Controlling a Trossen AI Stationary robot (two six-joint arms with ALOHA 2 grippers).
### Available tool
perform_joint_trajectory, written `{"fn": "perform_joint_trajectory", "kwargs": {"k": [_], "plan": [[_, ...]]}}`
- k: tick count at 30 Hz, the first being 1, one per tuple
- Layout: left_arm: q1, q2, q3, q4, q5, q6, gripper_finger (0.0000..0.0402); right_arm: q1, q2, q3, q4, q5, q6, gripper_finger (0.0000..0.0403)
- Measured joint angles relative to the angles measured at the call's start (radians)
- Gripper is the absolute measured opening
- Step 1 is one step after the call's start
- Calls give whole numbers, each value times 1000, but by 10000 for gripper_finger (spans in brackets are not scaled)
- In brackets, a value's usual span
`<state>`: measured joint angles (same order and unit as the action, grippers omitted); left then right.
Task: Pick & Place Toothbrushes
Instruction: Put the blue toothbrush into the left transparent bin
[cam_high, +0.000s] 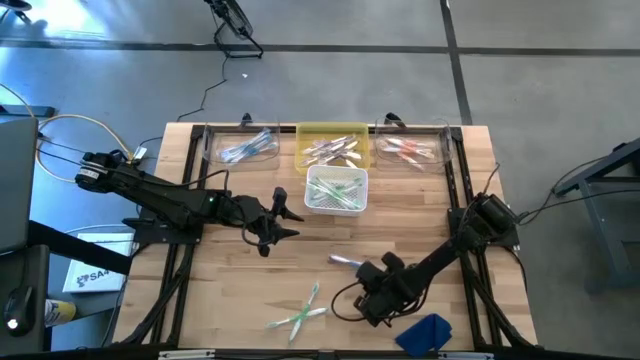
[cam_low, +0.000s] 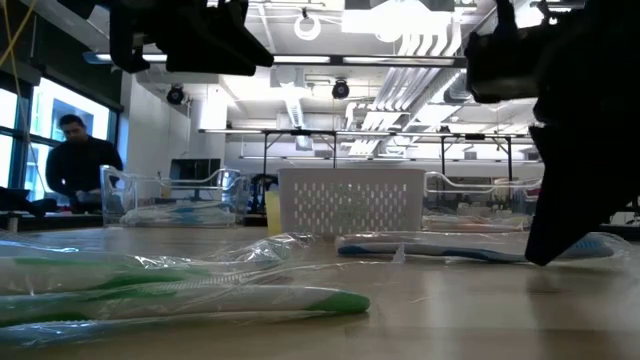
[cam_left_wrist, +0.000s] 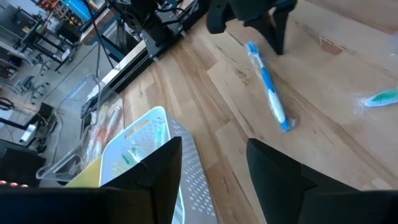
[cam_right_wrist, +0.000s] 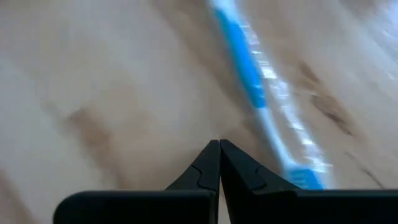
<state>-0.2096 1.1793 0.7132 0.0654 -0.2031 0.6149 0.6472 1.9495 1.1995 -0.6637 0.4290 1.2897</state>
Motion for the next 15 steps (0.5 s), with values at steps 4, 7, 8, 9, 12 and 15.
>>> {"fn": "perform_joint_trajectory", "kwargs": {"k": [4,7,8,9,12,15], "plan": [[0,0,0,0,0,-20,175,-1,0,0,80,0,-103,3],[0,0,0,0,0,-27,175,-15,0,0,86,3,-145,3],[0,0,0,0,0,-38,175,-20,0,0,85,16,-159,3],[0,0,0,0,0,-46,175,-24,0,0,85,39,-174,3],[0,0,0,0,-2,-44,175,-43,0,0,86,75,-226,3],[0,0,0,0,-35,-44,175,-68,0,-3,109,61,-284,3]]}}
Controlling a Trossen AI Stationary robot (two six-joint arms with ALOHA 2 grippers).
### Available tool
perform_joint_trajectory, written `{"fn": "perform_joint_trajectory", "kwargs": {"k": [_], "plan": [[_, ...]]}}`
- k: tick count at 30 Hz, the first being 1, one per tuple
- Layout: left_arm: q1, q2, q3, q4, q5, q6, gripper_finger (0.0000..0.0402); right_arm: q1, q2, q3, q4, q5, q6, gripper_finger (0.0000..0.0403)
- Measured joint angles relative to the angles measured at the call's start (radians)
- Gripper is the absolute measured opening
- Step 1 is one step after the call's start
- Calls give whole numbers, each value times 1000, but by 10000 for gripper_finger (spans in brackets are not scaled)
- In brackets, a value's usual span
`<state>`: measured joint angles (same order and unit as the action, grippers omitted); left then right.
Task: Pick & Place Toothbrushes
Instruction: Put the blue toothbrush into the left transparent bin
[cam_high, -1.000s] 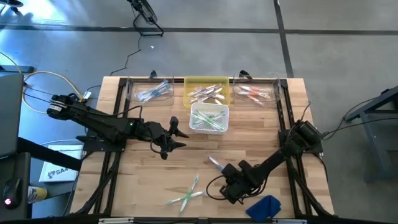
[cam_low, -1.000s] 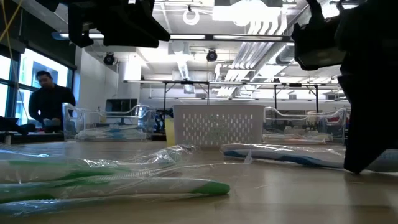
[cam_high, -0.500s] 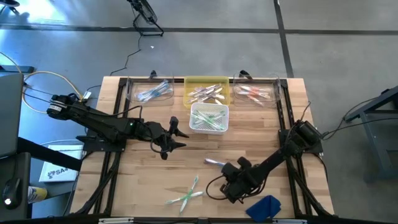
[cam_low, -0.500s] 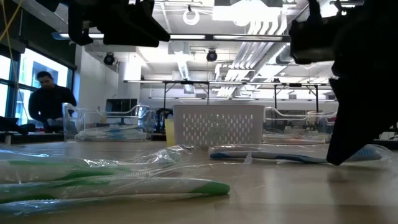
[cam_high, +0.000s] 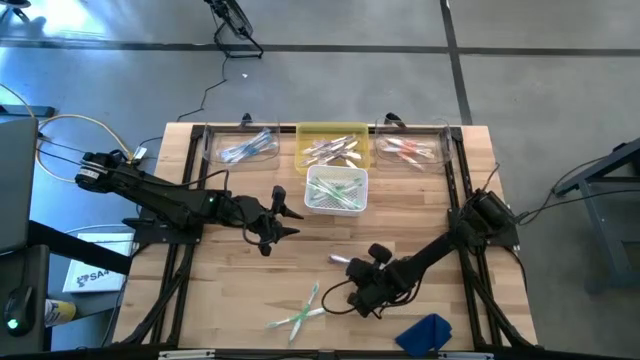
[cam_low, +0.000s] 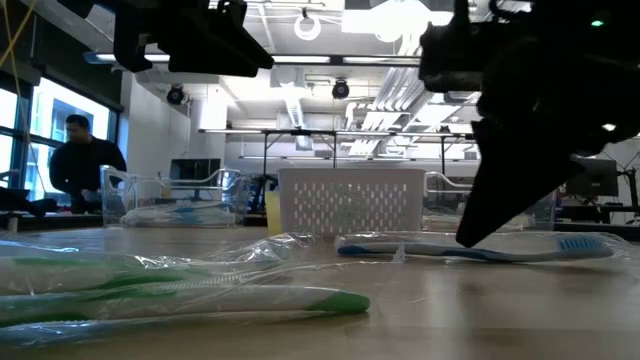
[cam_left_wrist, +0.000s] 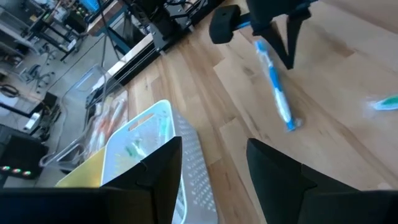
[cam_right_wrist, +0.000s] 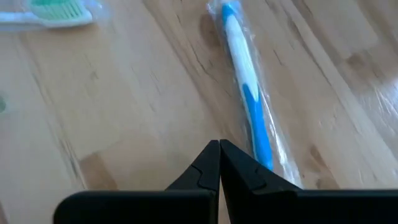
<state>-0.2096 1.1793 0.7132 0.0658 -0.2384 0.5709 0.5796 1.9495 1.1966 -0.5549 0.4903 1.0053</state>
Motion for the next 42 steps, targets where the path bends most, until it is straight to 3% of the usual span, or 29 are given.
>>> {"fn": "perform_joint_trajectory", "kwargs": {"k": [3,8,20,26,32,42], "plan": [[0,0,0,-4,-4,-3,175,-20,0,-2,23,-20,-84,3],[0,0,0,-5,-5,-39,175,-42,-3,-2,102,-152,-219,3],[0,0,0,-5,-7,-56,175,-54,-179,-2,11,-226,-280,4],[0,0,0,-3,-31,-27,175,-58,-237,-2,-69,-395,-399,3],[0,0,0,-4,-41,-22,175,-70,-226,-7,-167,-328,-434,6],[0,2,0,-11,-43,-26,175,-111,-225,-21,-258,-367,-489,3]]}}
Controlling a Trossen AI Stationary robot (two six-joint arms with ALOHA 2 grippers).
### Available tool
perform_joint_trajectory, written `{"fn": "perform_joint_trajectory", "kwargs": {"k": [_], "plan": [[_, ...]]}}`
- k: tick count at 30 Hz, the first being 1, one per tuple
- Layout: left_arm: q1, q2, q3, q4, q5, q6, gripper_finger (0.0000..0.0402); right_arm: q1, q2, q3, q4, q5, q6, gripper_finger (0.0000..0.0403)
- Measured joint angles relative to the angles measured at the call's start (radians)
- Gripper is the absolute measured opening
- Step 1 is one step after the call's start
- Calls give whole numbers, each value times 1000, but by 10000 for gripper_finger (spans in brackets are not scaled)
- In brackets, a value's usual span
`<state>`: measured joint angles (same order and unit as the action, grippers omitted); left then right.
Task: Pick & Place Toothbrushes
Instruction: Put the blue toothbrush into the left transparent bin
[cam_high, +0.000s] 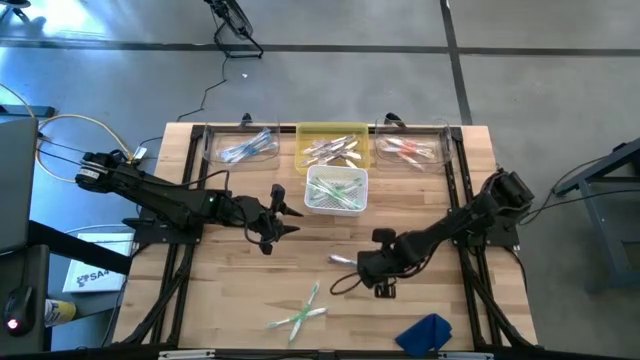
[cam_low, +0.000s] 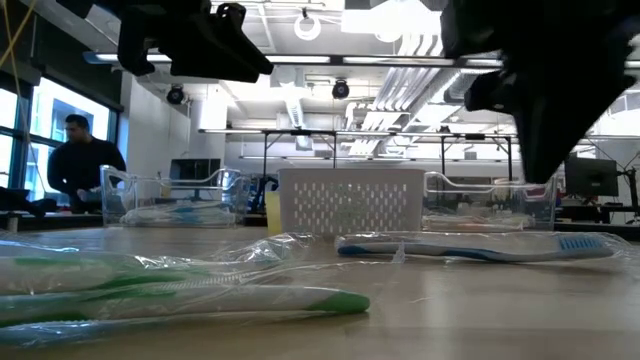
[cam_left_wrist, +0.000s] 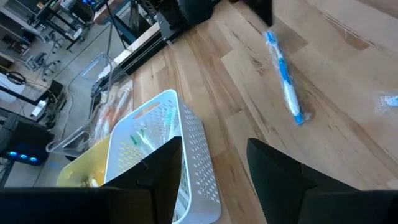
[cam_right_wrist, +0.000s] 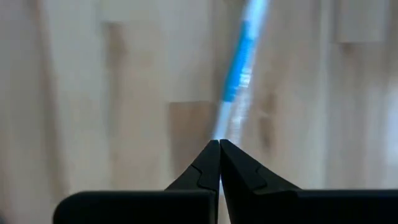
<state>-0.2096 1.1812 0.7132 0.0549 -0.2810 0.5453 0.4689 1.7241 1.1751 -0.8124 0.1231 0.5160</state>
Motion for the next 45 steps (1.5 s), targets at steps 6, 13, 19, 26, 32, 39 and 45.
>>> {"fn": "perform_joint_trajectory", "kwargs": {"k": [6,13,19,26,32,39,45], "plan": [[0,0,0,-4,0,0,175,-57,0,-56,21,-24,-63,3],[0,0,0,-5,0,0,175,-72,-32,-142,129,-66,-42,3],[0,0,0,-4,-1,0,175,-56,-233,-273,319,-11,-16,3],[0,1,0,-4,-2,0,175,-37,-392,-513,715,32,115,3],[0,1,0,-4,-2,0,175,-17,-356,-530,738,32,116,3],[0,1,0,-3,-2,0,175,-20,-309,-529,752,42,117,29],[0,1,0,-4,-2,0,175,-19,-236,-529,769,31,142,118]]}}
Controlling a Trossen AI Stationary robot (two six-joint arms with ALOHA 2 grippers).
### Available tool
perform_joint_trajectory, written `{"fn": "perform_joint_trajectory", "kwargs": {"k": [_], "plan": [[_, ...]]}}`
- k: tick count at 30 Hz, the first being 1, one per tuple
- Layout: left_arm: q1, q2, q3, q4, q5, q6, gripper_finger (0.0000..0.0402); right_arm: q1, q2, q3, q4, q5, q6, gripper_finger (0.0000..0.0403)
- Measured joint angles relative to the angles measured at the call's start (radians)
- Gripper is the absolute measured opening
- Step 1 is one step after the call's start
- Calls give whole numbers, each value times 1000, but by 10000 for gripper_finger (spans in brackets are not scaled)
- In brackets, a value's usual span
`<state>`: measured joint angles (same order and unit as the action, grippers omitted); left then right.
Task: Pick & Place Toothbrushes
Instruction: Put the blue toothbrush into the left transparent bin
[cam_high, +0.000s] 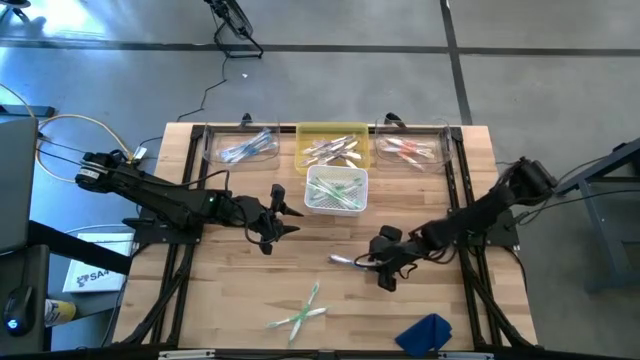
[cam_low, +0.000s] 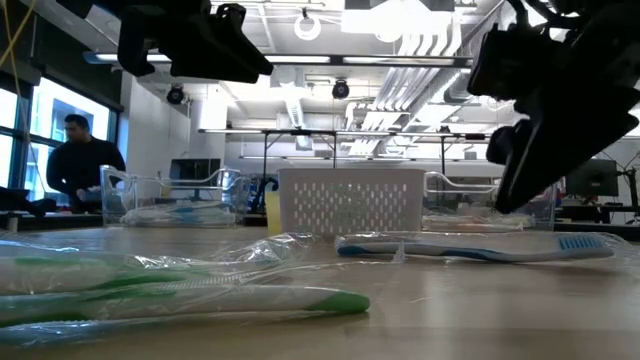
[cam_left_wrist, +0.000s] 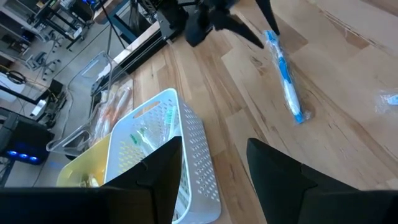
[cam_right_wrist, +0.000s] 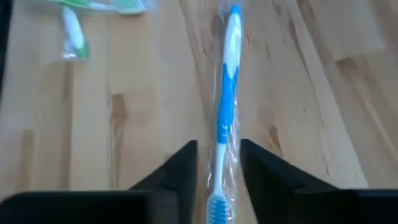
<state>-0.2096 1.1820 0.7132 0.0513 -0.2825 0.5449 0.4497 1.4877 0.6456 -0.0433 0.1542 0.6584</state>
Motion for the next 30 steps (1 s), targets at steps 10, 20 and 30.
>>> {"fn": "perform_joint_trajectory", "kwargs": {"k": [10,20,30], "plan": [[0,0,0,-1,0,0,175,27,112,0,83,17,-31,180],[0,0,0,-1,0,0,175,54,155,0,80,109,-34,180],[0,0,0,-1,0,7,175,54,155,3,-12,170,-29,113]]}}
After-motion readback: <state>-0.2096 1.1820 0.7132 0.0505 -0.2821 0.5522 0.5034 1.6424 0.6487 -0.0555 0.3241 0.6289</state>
